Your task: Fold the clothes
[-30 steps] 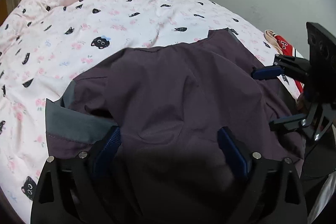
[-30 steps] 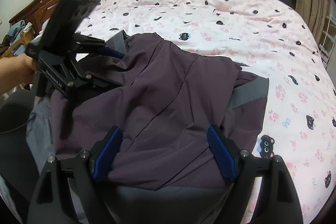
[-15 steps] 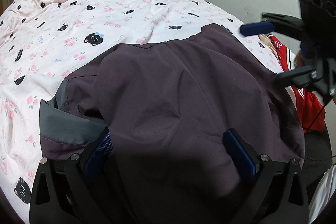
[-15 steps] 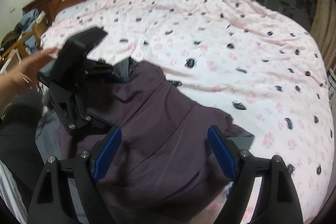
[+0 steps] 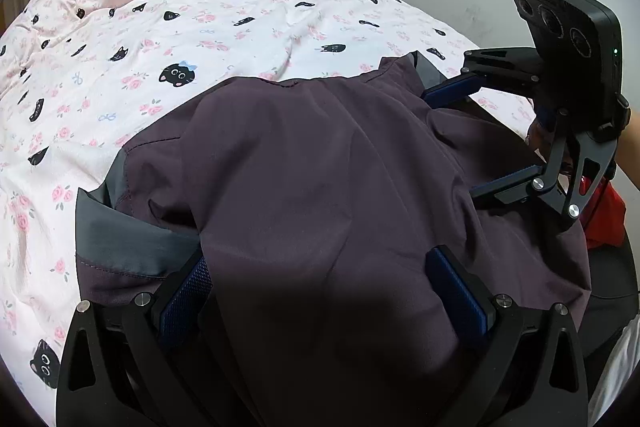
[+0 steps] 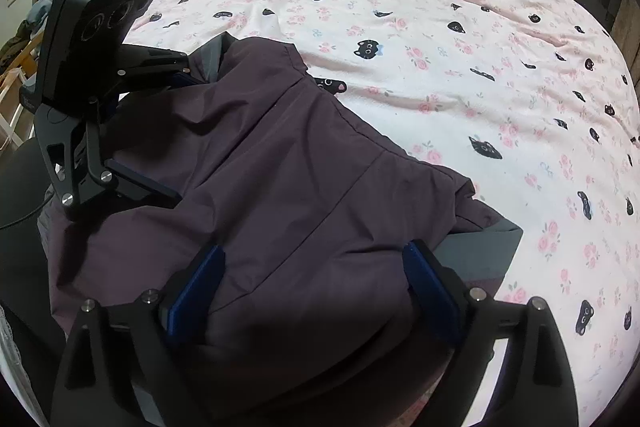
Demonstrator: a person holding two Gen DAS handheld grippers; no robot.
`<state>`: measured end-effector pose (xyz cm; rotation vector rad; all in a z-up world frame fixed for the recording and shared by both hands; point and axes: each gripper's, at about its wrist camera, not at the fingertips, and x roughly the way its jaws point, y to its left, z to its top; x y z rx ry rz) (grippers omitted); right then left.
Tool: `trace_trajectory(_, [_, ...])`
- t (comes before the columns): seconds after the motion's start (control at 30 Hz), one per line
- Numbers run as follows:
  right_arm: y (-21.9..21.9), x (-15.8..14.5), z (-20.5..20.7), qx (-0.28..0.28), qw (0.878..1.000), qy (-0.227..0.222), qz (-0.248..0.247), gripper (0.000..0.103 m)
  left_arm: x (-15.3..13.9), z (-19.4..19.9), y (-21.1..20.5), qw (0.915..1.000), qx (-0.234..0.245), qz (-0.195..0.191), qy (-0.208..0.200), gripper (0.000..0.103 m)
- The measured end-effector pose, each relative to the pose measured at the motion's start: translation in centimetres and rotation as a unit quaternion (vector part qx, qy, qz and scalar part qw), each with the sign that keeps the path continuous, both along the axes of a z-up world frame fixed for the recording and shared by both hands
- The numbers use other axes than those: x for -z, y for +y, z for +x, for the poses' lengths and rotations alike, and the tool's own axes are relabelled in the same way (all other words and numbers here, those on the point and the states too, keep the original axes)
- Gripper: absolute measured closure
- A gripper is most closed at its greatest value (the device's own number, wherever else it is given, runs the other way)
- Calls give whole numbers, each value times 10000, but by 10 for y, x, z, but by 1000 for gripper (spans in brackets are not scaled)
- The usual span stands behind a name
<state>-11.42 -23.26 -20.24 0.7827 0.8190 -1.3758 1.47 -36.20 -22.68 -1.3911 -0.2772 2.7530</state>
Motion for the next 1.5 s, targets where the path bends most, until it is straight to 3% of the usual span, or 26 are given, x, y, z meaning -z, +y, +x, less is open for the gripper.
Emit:
trace_trajectory(0.3, [24, -35, 7, -51, 9995, -18, -308, 10, 0, 1, -2, 10000, -7, 89, 27, 1])
trace_trajectory(0.8, [40, -17, 5, 18, 10000, 71, 1, 10, 0, 1, -2, 10000, -4, 77, 24, 1])
trace_trajectory(1.03, [53, -37, -15, 279, 9990, -211, -279, 10, 0, 1, -1, 10000, -6, 89, 28, 1])
trace_trajectory(1.3, [28, -70, -20, 291, 9963, -331, -743, 10, 0, 1, -1, 10000, -5, 88, 28, 1])
trace_trajectory(1.5, [4, -57, -2, -92, 9981, -273, -546, 10, 0, 1, -2, 10000, -3, 88, 29, 1])
